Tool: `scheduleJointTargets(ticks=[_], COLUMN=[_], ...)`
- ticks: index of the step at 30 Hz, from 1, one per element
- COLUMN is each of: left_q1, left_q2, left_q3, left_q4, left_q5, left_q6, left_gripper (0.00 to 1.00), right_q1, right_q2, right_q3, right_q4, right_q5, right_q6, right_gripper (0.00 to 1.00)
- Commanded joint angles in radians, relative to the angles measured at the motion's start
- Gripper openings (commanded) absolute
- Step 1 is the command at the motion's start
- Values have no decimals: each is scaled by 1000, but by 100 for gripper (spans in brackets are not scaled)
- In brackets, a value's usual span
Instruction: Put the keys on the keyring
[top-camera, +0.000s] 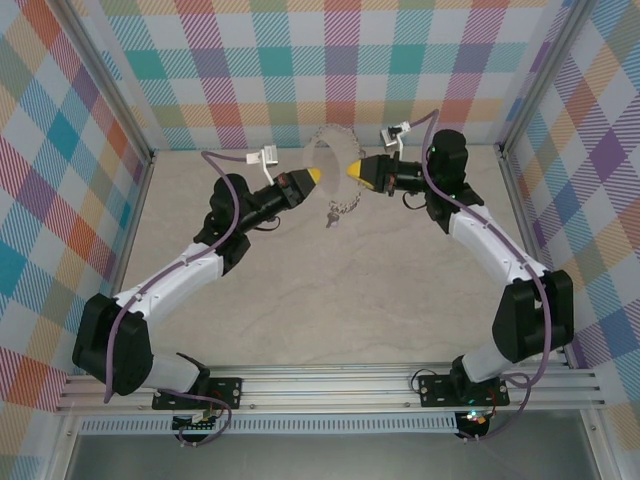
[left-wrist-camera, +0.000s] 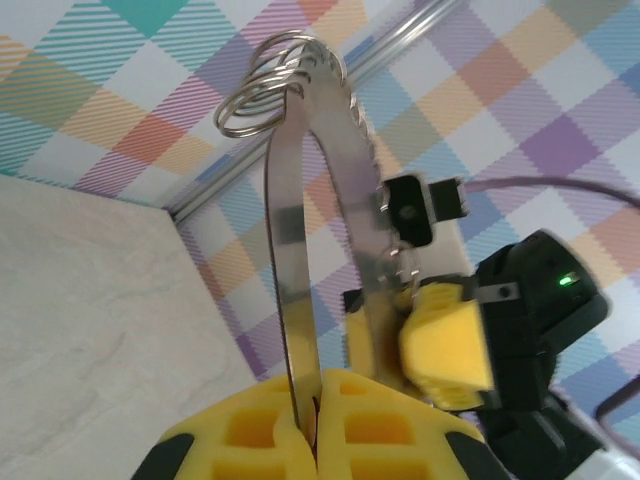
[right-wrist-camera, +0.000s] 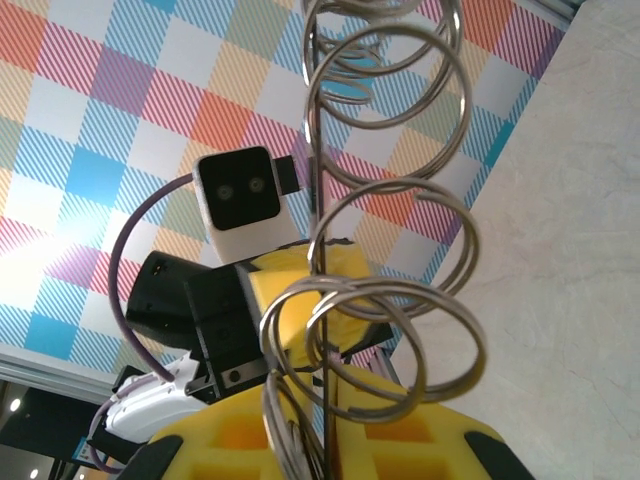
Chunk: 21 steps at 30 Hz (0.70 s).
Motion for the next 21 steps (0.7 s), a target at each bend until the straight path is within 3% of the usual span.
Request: scheduleJointTargets(ticks=[1, 2, 5, 8, 13, 21], left_q1=[-28, -31, -43, -58, -89, -143], left_q2=[-8, -8, -18, -42, -102, -151], left_q3=[38, 43, 55, 66, 83, 65], left_q4=[12, 7, -3, -20, -97, -133], left_q5=[24, 12, -64, -150, -318, -538], left_q6=[51, 47, 13, -8, -47, -170], left_gripper=[0, 0, 0, 0, 0, 0], right_q1=[4, 2, -16, -55, -116, -113], right_q2=[37, 42, 41, 1, -121, -347], right_q3=[69, 78, 89, 48, -114, -416], right_q4=[-3, -15, -37, -38, -33, 42], right_q5=[41, 47, 65, 96, 185, 369], right_q6=[20, 19, 23, 30, 34, 39], right_gripper=[5, 15, 59, 77, 89, 94])
